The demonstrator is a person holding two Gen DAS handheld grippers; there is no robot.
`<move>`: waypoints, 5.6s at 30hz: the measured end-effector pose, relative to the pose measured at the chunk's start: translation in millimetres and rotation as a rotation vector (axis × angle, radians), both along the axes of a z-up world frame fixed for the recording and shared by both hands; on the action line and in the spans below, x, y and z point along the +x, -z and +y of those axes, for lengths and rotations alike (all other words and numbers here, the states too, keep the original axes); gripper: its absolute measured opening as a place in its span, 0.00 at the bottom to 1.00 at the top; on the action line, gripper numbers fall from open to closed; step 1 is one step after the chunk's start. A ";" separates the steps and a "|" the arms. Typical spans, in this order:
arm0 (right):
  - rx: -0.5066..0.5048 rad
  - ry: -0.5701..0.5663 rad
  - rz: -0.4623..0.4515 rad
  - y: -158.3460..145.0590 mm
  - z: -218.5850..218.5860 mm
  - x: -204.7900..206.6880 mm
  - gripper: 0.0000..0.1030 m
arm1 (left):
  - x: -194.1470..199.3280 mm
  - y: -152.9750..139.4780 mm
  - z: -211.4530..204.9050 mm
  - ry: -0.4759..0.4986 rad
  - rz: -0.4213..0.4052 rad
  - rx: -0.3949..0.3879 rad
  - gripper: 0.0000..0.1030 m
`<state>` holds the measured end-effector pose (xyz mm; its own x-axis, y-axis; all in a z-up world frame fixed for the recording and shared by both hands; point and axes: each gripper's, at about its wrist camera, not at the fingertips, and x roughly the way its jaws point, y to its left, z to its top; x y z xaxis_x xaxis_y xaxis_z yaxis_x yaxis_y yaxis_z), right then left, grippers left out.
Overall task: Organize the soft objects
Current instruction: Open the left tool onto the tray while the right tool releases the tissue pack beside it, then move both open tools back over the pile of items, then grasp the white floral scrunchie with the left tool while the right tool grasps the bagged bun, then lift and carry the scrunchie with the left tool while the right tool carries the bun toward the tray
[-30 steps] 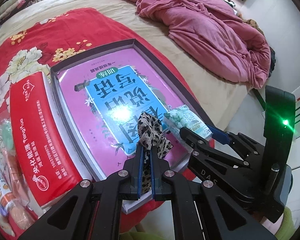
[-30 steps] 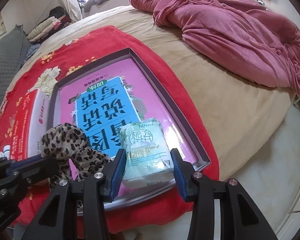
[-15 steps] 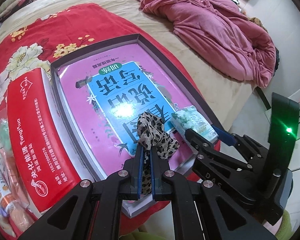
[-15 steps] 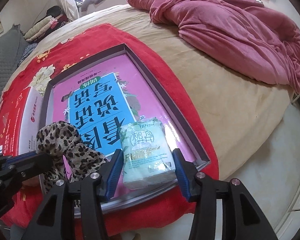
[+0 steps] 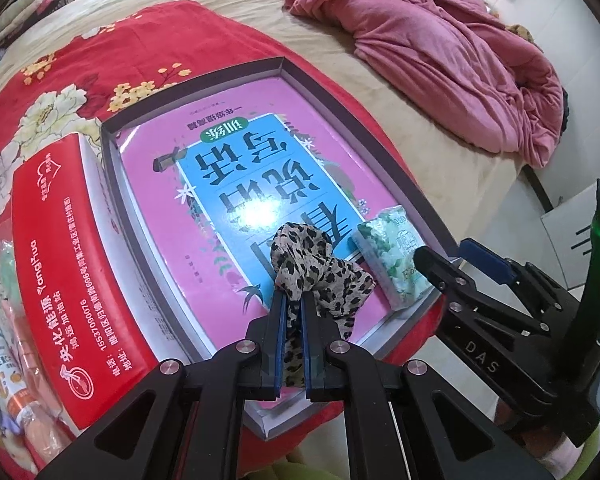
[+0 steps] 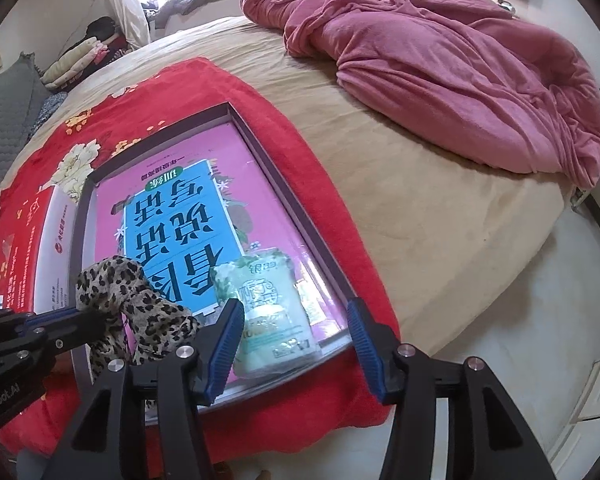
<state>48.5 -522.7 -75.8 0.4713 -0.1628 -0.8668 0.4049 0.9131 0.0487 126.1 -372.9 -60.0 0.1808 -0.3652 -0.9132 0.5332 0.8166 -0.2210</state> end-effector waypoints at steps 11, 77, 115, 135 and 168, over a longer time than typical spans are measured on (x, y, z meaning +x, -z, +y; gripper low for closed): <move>0.005 0.004 -0.006 -5.2 -1.3 -3.9 0.52 | -0.2 -2.9 1.7 0.007 0.013 -0.006 0.16; 0.051 -0.353 -0.108 -135.7 207.3 -3.1 0.69 | -51.9 -122.4 278.9 -0.316 -0.106 -0.062 0.67; 0.037 -0.606 0.017 -62.5 333.0 14.2 0.69 | -35.9 -22.2 481.3 -0.699 0.000 -0.060 0.68; -0.062 -0.677 0.133 -6.4 365.1 32.7 0.69 | 7.8 25.7 498.4 -0.753 0.047 -0.035 0.68; -0.038 -0.681 0.105 6.6 357.9 46.2 0.45 | 50.7 61.2 486.2 -0.755 0.096 -0.072 0.19</move>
